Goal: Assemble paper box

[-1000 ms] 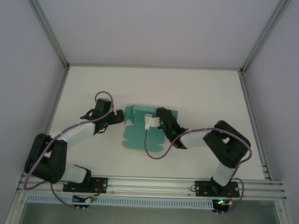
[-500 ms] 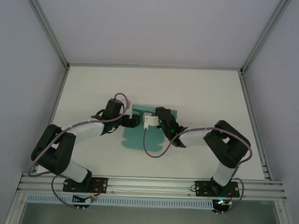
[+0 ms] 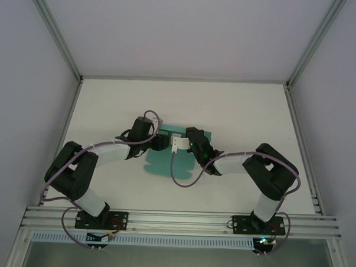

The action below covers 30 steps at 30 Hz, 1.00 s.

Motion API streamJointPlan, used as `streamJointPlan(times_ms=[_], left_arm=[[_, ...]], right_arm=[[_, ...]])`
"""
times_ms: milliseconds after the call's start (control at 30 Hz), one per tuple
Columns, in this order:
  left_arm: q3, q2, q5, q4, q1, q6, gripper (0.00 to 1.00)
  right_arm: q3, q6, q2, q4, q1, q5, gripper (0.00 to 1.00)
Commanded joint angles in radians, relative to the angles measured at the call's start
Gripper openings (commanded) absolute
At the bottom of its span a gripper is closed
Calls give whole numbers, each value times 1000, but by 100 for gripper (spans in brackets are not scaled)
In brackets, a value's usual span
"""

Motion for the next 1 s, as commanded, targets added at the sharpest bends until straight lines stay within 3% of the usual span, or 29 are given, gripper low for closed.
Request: streamJointPlan(times_ms=[0,333,533,800,933,967], left_arm=[[36,18,-58,67,-22,25,49],[48,42,-290,132,-138,-34,33],[48,68,-437,130,-148,-164,31],[76,113,-592,133,-214,-213,34],[105,114,-529,101,-224,-186,39],[86,88,-529,102,-223,-183,44]], right_arm=[[-29,14,10,-164,13,-94,0],[-29,75,-10,-196,14,-114,0],[-37,86,-12,-187,13,-107,0],[-42,99,-14,-181,14,-101,0],[-46,101,-16,-182,11,-97,0],[-49,101,-18,-182,9,-96,0]])
